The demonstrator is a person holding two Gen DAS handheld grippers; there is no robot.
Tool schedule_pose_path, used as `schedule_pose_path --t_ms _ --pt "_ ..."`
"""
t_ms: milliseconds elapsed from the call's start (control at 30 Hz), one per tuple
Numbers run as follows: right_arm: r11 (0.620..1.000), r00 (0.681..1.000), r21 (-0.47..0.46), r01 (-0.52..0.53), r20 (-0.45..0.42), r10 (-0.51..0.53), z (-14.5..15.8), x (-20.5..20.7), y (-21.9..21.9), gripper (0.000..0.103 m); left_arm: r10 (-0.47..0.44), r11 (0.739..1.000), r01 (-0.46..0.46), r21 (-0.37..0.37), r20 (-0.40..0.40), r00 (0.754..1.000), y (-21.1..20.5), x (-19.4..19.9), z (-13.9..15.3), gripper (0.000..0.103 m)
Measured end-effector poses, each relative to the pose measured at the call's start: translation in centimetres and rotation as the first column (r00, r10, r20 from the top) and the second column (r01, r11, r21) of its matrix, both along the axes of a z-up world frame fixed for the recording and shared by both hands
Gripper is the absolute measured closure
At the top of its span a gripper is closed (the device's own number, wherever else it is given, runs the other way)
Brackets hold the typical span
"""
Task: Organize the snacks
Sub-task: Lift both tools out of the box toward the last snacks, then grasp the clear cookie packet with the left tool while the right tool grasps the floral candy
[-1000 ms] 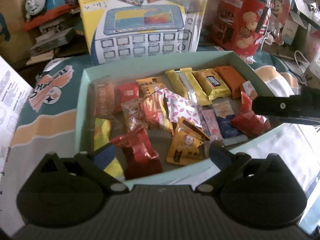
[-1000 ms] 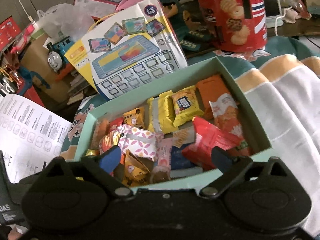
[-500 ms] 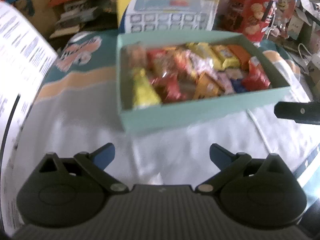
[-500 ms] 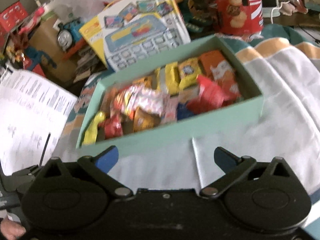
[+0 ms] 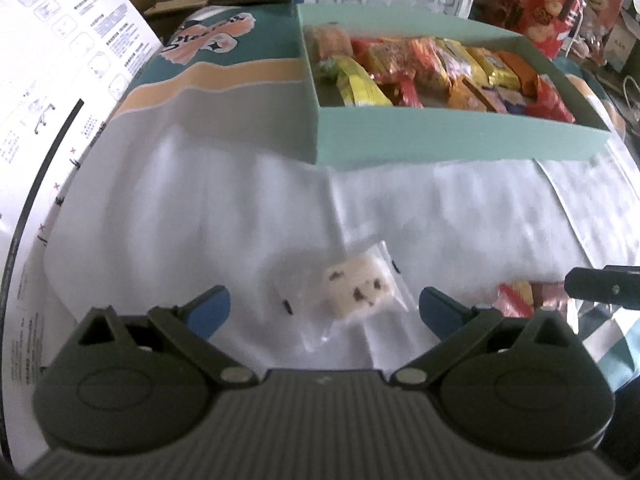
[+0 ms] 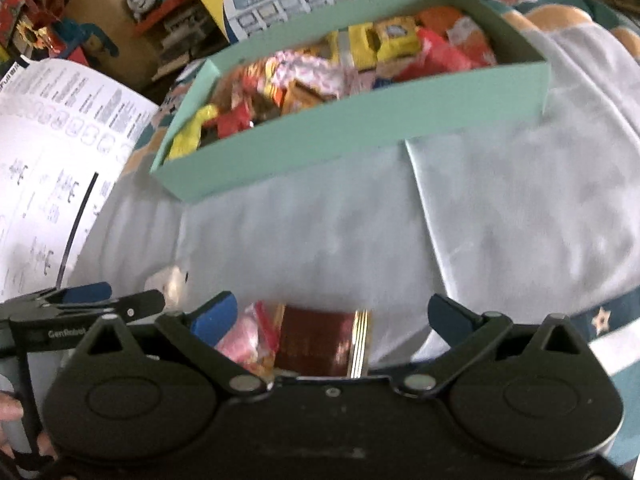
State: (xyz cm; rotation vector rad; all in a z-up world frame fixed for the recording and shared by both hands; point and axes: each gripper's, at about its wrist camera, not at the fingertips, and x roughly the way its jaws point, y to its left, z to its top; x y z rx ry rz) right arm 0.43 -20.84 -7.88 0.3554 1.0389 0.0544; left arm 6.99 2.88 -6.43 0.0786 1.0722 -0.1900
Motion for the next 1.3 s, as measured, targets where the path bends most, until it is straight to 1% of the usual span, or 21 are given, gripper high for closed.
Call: schedule_pose_path --t_ms 100,200,300,333,367,400,433,533,667,700,767,833,867,967,1067,1200,1233,1267,1300 --pt "0.999 0.999 0.002 -0.033 -0.009 0.033 0.2 -0.7 0.4 0.01 -0.009 1.0 0.009 -0.001 -0.006 1.0 -0.1 -0.2 -0.3 0.0" --pt "0.998 0.998 0.021 -0.065 -0.019 0.066 0.4 -1.2 0.8 0.014 0.003 1.0 -0.003 -0.002 -0.012 1.0 0.0 -0.1 -0.6 0.0" --pt "0.993 0.993 0.031 -0.113 -0.041 0.115 0.2 -1.4 1.8 0.021 0.018 1.0 -0.018 -0.001 -0.015 1.0 0.3 0.1 -0.8 0.0" --pt "0.991 0.99 0.03 -0.131 -0.049 0.132 0.1 -1.4 2.1 0.027 0.021 1.0 -0.021 -0.002 -0.018 1.0 0.4 0.2 -0.8 0.0" --pt "0.988 0.987 0.029 -0.15 -0.058 0.151 0.0 -1.4 2.6 0.031 0.022 1.0 -0.022 -0.004 -0.02 1.0 0.5 0.3 -0.9 0.0" --pt "0.985 0.983 0.033 -0.171 -0.067 0.173 -0.2 -1.5 3.2 0.041 0.021 1.0 -0.022 -0.004 -0.02 1.0 0.5 0.3 -0.9 0.0" --pt "0.981 0.979 0.036 -0.189 -0.075 0.191 -0.3 -1.4 3.6 0.048 0.019 1.0 -0.019 -0.003 -0.018 1.0 0.4 0.3 -0.9 0.0" --pt "0.974 0.969 0.022 -0.227 -0.095 0.228 -0.7 -1.2 4.8 0.051 0.011 1.0 -0.011 0.0 -0.013 1.0 0.3 0.4 -0.9 0.0" --pt "0.965 0.961 -0.013 -0.263 -0.092 0.261 -0.7 -1.2 6.0 0.051 0.006 1.0 -0.006 0.001 -0.016 1.0 0.2 0.6 -1.2 0.0" --pt "0.962 0.959 -0.029 -0.272 -0.09 0.268 -0.8 -1.2 6.2 0.053 0.006 1.0 -0.006 0.001 -0.017 1.0 0.2 0.7 -1.3 0.0" --pt "0.956 0.955 -0.058 -0.288 -0.086 0.282 -0.8 -1.3 6.6 0.061 0.007 1.0 -0.007 -0.001 -0.02 1.0 0.3 0.8 -1.4 0.0" --pt "0.952 0.954 -0.083 -0.295 -0.085 0.288 -0.8 -1.4 6.7 0.076 0.005 1.0 -0.005 0.0 -0.021 1.0 0.3 0.8 -1.5 0.0" --pt "0.951 0.954 -0.091 -0.295 -0.086 0.287 -0.8 -1.4 6.6 0.08 0.003 1.0 -0.003 0.0 -0.02 1.0 0.3 0.8 -1.6 0.0" --pt "0.952 0.959 -0.119 -0.281 -0.076 0.274 -0.8 -1.2 6.3 0.08 -0.013 1.0 0.013 0.001 -0.011 1.0 0.3 0.8 -1.7 0.0" --pt "0.964 0.971 -0.127 -0.235 -0.065 0.228 -0.9 -0.7 5.0 0.08 -0.05 0.999 0.05 0.008 0.005 0.999 0.1 0.8 -1.7 0.001" --pt "0.978 0.986 -0.124 -0.166 -0.047 0.161 -1.0 0.3 3.4 0.08 -0.155 0.987 0.154 0.04 0.03 0.987 -0.8 1.0 -1.8 0.005" --pt "0.981 0.988 -0.119 -0.155 -0.045 0.15 -1.1 0.4 3.1 0.08 -0.181 0.983 0.18 0.045 0.031 0.983 -1.1 1.0 -1.9 0.007" --pt "0.983 0.989 -0.112 -0.144 -0.043 0.14 -1.2 0.6 2.7 0.08 -0.205 0.978 0.203 0.048 0.025 0.979 -1.4 1.2 -2.0 0.017" --pt "0.985 0.99 -0.106 -0.137 -0.04 0.133 -1.3 0.7 2.4 0.08 -0.226 0.973 0.226 0.048 0.007 0.974 -1.7 1.3 -2.2 0.02"
